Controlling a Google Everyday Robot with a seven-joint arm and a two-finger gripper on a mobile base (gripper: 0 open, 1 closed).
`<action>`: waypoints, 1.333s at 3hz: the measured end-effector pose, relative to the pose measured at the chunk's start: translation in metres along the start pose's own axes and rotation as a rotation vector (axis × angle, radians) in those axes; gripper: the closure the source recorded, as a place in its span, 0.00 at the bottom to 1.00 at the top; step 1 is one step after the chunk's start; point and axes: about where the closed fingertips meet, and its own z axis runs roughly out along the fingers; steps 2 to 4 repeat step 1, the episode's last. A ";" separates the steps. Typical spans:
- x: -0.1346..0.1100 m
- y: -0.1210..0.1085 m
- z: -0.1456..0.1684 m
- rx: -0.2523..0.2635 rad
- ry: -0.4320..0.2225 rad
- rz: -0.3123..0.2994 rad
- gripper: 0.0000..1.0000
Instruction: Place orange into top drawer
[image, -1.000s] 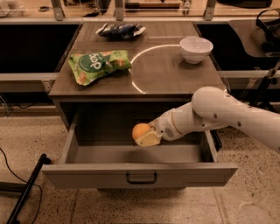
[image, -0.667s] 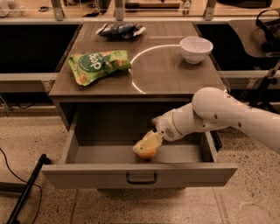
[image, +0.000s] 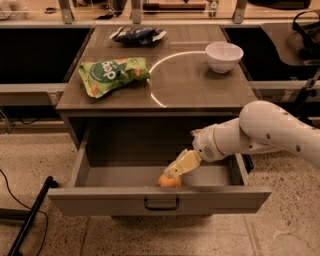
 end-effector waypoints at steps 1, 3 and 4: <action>0.009 -0.006 -0.027 0.036 -0.024 0.025 0.00; 0.009 -0.006 -0.027 0.036 -0.024 0.025 0.00; 0.009 -0.006 -0.027 0.036 -0.024 0.025 0.00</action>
Offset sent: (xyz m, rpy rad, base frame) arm 0.0000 0.0000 0.0000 0.0000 0.0000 0.0000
